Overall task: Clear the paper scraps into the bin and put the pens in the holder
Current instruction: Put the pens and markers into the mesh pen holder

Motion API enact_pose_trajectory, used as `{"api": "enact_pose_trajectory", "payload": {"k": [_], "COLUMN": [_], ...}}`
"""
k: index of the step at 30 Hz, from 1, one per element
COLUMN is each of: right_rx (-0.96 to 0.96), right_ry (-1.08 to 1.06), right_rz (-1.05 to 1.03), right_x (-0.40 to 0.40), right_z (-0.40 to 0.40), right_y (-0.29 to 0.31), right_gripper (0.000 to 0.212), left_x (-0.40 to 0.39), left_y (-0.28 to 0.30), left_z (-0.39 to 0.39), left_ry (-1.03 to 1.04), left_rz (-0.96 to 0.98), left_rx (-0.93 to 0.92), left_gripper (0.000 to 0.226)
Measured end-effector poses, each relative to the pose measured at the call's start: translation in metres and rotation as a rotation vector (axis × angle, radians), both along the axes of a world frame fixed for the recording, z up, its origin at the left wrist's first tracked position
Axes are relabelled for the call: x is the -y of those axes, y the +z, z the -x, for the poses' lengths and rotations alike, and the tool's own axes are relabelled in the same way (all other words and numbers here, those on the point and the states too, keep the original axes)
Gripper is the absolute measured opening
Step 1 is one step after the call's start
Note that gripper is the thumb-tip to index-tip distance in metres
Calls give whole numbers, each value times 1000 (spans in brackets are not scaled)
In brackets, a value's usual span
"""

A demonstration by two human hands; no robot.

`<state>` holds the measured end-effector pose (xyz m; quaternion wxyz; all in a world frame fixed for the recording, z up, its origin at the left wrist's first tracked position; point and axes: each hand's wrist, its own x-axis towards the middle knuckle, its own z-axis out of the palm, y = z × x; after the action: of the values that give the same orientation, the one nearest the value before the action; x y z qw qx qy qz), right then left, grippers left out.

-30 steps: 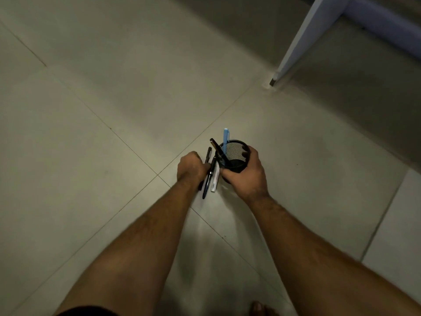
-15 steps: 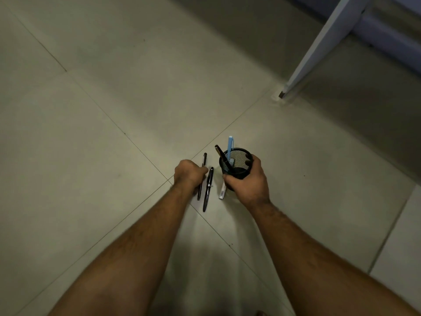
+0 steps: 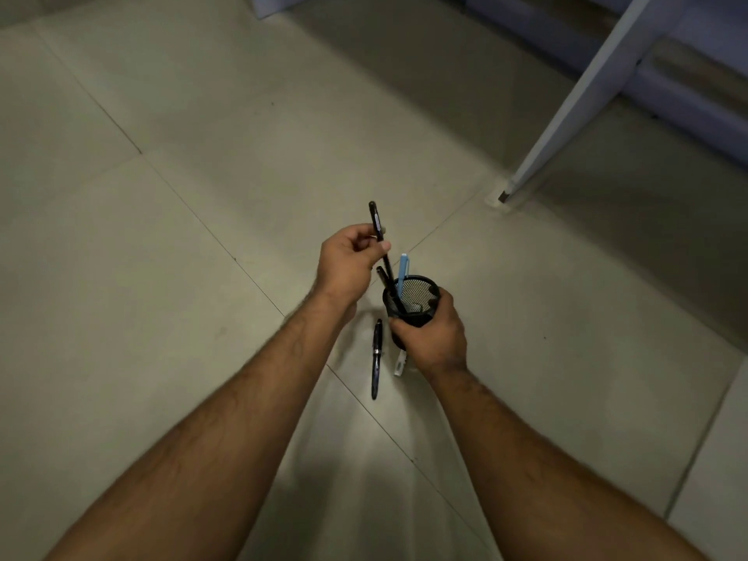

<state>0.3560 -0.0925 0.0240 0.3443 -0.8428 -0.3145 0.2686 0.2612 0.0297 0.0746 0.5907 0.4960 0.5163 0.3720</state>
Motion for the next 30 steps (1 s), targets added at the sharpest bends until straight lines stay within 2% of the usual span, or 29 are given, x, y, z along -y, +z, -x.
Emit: {"api": "enact_pose_trajectory", "payload": {"k": [3, 5, 7, 9, 11, 13, 15, 16, 18, 21, 24, 27, 30], "right_rx": [-22, -45, -83, -124, -133, -125, -111, -102, -79, -23, 11, 40, 77], "right_ry": [1, 1, -9, -43, -76, -107, -129, -134, -158, -194, -209, -181, -133], "right_rz": [-21, -36, -48, -60, -72, -75, -66, -54, -32, -21, -13, 0, 27], "right_x": [-4, -6, -5, -4, 1, 8, 16, 21, 31, 39, 38, 30, 20], "right_z": [2, 2, -2, -8, -17, -26, -32, -34, -38, -40, -41, -35, -27], "right_y": [0, 0, 1, 3, 3, 5, 4, 1, -4, -9, -12, -8, -3], "right_gripper": [84, 82, 80, 79, 77, 76, 76, 77, 78, 80, 80, 79, 79], "left_x": [12, 19, 26, 32, 39, 48, 60, 68, 82, 92, 87, 76, 60], "left_y": [0, -12, -20, -23, -29, -45, -63, -71, -84, -94, -92, -72, -43], "left_z": [-8, -10, -10, -8, -7, -7, -10, -13, -26, -43, -48, -35, -18], "left_ry": [-76, -145, -145, -81, 5, 13, -130, -227, -398, -466, -380, -158, 45], "left_rz": [-46, -148, -270, -274, -200, -90, 11, 24, -38, -175, -98, 8, 1], "left_rx": [-71, -256, -443, -401, -303, -336, -489, -581, -772, -928, -912, -726, -542], "left_gripper": [18, 19, 31, 39, 32, 20, 8, 10, 22, 25, 17, 16, 14]}}
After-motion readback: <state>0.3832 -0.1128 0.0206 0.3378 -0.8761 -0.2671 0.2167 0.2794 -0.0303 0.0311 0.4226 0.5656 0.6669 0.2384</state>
